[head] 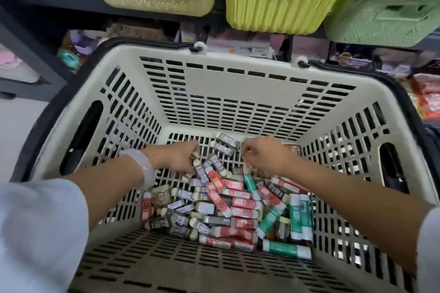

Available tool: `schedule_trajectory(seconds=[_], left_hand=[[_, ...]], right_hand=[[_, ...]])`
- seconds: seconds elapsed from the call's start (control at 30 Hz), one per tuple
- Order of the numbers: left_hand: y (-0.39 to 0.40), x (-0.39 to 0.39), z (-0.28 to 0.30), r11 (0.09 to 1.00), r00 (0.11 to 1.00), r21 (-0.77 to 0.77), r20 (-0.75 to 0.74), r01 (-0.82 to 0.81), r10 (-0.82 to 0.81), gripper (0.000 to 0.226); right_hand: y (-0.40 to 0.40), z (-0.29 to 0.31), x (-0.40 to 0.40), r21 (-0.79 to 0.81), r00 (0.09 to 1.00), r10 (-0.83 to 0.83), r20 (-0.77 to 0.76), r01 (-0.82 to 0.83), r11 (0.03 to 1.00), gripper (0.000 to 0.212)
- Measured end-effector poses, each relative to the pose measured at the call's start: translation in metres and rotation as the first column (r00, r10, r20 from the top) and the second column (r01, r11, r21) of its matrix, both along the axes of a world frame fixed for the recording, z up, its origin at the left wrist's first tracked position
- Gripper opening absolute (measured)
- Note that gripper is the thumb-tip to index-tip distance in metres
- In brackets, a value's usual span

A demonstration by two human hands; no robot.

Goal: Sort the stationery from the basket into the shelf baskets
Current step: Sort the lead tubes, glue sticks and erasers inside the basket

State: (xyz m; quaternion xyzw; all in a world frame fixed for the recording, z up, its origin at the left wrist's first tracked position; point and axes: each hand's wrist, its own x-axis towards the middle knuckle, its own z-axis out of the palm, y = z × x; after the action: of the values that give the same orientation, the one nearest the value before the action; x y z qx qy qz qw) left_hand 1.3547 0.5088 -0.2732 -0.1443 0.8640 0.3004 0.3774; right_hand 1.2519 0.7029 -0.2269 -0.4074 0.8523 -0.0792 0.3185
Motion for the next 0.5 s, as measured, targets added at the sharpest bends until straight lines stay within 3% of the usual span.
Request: schedule_trajectory(seconds=[0.1,0.2,0.33,0.5], left_hand=[[0.005,-0.002,-0.001,1.0,0.998,-0.009,-0.051,-0.023,0.022,0.034],[0.006,-0.002,0.0,0.997,0.997,0.028,-0.038,-0.068,0.069,0.034],[0.009,-0.003,0.007,0.979,0.988,0.133,0.016,-0.157,0.157,0.035],[0.016,-0.004,0.022,0.995,0.995,-0.014,0.004,-0.097,0.098,0.034]], right_hand=[[-0.023,-0.014,-0.001,-0.126,0.98,-0.069,-0.189,0.046,0.991,0.024],[-0.04,-0.029,0.005,-0.021,0.941,0.028,-0.336,-0.038,0.999,0.04],[-0.047,-0.041,0.015,0.035,0.928,0.043,-0.37,-0.033,0.999,0.053],[-0.051,-0.041,0.015,-0.018,0.94,-0.093,-0.328,0.092,0.996,0.048]])
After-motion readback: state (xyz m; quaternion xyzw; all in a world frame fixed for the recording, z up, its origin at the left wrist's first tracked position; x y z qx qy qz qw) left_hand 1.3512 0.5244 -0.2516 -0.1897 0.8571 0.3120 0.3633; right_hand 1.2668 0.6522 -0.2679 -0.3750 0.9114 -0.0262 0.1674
